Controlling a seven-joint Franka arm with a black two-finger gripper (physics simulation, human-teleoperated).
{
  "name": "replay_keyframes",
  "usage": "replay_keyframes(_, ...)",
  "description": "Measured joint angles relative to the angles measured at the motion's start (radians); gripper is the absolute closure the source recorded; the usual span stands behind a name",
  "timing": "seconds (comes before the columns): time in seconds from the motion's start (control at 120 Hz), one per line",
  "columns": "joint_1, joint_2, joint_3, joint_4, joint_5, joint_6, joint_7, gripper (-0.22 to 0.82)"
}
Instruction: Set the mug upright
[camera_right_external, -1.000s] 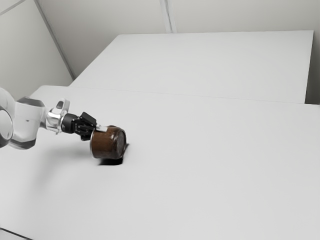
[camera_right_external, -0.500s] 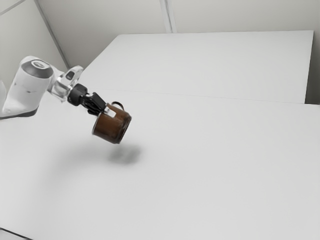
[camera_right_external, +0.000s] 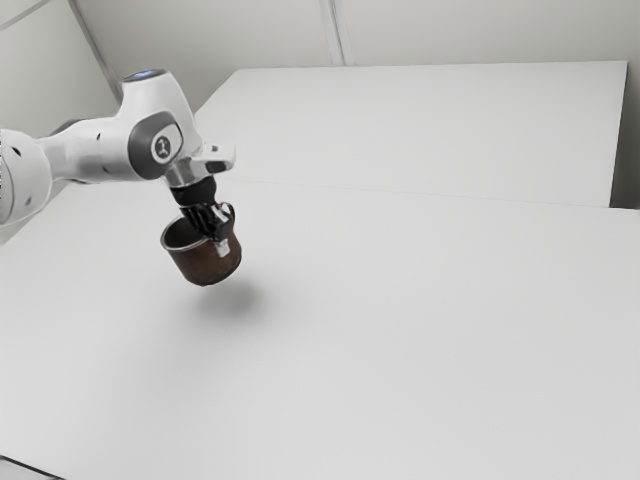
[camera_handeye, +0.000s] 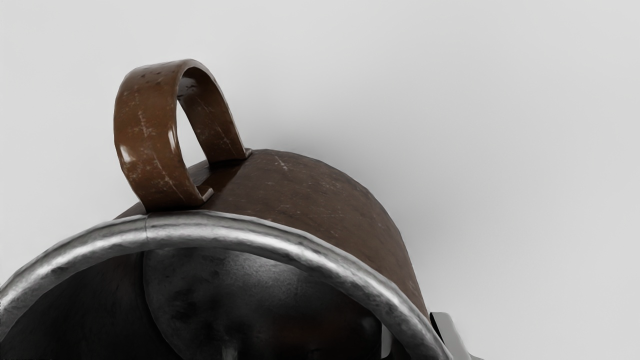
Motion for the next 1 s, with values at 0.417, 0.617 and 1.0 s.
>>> replay_keyframes(0.417, 0.006, 0.052, -0.039, -0.148, 0.137, 0.215, -0.257, 0.76)
replay_keyframes(0.617, 0.007, 0.069, -0.043, -0.162, 0.132, 0.244, -0.328, 0.46)
replay_keyframes(1.0, -0.008, -0.043, -0.086, -0.020, 0.101, 0.146, -0.406, 0.08)
